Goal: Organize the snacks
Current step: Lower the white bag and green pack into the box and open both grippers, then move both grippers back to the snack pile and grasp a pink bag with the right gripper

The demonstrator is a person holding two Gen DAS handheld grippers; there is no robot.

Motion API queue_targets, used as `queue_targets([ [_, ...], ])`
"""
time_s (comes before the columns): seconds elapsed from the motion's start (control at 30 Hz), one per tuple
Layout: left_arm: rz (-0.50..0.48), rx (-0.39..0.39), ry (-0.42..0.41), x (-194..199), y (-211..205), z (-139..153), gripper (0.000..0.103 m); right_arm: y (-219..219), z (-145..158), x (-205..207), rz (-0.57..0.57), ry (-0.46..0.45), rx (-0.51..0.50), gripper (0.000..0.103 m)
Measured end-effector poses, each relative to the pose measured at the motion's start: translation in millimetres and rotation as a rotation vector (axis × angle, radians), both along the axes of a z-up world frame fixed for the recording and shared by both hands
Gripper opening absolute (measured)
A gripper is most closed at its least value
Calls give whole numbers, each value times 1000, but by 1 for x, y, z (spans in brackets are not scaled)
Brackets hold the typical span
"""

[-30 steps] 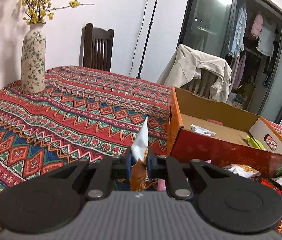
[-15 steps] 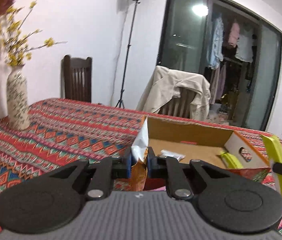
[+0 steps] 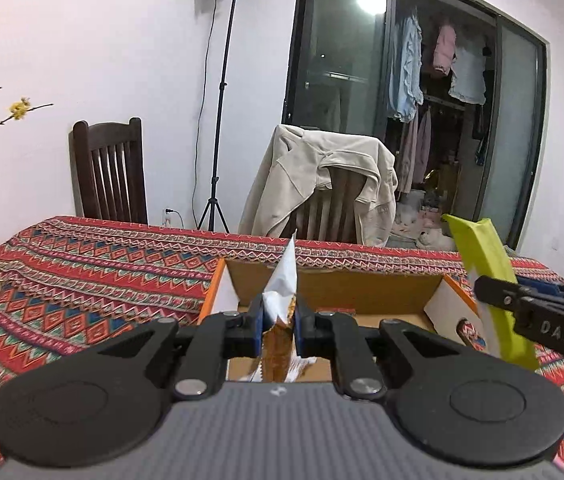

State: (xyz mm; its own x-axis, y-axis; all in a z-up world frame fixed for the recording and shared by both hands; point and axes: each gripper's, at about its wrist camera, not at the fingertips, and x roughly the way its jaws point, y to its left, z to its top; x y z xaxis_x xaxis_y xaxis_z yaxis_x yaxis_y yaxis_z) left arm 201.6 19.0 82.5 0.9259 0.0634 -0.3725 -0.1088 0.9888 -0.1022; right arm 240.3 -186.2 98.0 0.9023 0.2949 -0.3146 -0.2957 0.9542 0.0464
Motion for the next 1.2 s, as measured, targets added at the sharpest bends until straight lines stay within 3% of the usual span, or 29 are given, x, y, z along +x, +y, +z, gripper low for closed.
queue_targets([
  [0.2, 31, -13, 5, 32, 2, -10, 14, 4, -15, 41, -44, 47, 26, 34],
  [0.57, 9, -35, 57, 47, 16, -35, 17, 1, -66, 73, -17, 182, 44, 34],
  [0.6, 7, -40, 58, 46, 17, -36, 28, 1, -67, 73, -25, 183, 42, 37],
  [0.63, 4, -49, 56, 46, 17, -36, 48, -1, -68, 73, -34, 186, 43, 52],
  [0.67, 11, -56, 49, 44, 18, -36, 62, -2, -68, 71, -40, 190, 48, 63],
  [0.7, 21, -55, 36, 42, 18, -36, 84, -4, -68, 71, -42, 194, 52, 88],
  [0.73, 34, -50, 16, 38, 18, -34, 97, -5, -69, 70, -43, 198, 54, 100],
  [0.77, 46, -45, 1, 36, 18, -33, 103, -6, -68, 69, -44, 197, 55, 100],
  [1.2, 92, -45, 11, 34, 21, -30, 103, -6, -61, 59, -59, 201, 25, 103],
])
